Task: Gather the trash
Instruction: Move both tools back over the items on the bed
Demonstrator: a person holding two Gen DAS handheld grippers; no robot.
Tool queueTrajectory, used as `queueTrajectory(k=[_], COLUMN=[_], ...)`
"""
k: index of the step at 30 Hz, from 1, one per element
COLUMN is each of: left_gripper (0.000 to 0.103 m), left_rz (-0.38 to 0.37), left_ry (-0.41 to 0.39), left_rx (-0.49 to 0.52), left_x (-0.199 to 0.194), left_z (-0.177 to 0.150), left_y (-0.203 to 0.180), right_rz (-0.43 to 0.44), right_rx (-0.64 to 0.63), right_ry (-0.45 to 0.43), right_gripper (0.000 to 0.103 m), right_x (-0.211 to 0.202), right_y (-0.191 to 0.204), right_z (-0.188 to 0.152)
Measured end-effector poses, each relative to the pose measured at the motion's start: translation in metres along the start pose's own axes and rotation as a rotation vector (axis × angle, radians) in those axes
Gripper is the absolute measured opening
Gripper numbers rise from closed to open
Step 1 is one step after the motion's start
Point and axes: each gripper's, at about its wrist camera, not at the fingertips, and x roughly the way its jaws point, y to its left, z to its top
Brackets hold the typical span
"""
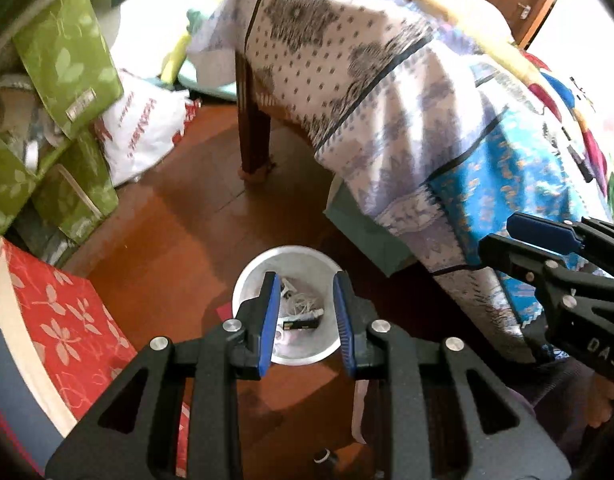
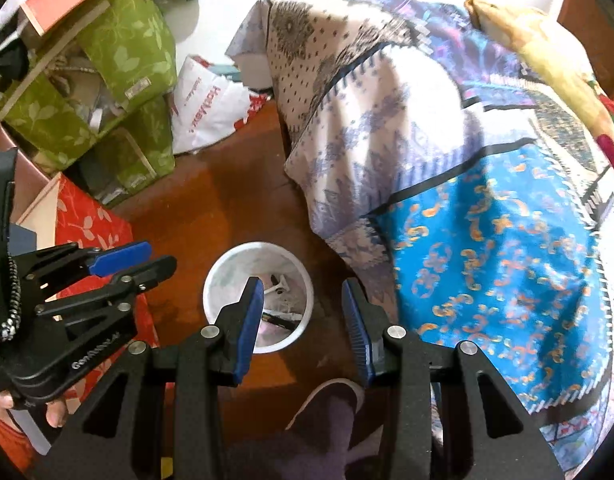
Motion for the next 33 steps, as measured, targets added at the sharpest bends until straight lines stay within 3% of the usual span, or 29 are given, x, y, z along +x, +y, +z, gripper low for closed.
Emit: queueTrajectory(k=[4,8,13,17,21,33], left_gripper=[0.029,0.053,0.053,0.054,0.054,0.058], left_rz=[0.0,0.009,-0.015,-0.048,-0.081,-0.174], left_ry=[-0.065,-0.133,-0.189,-0.211,-0.222,-0.207], left_rx=[0.024,0.041,0.099,0.154,0.218,0.407], left_x=[-0.036,-0.066,-0.093,-0.105,-0.109,-0.089], left_z=[0.006,0.013,0.023,0.028,0.034,0.052], left_y=[-0.018,-0.04,-0.082,-0.118,-0.161,-0.29], right_rz=[0.002,-0.01,-0.046,-0.096,-0.168,-0.341], right_rx=[0.016,0.042,0.089,0.147,0.201,0.38], right_ry=[-0.053,-0.127,-0.218,-0.291,-0.341,-0.386], right_gripper=[0.037,0.037,0.037,0.048,0.049,0.049], right_x=[-0.027,-0.062,-0.105,-0.142,-0.176,-0.226], right_y=[-0.009,-0.025,-0.055,-0.087,-0.121,-0.227], right_z=[-0.003,-0.01,-0.021,-0.037,-0.057,-0.108])
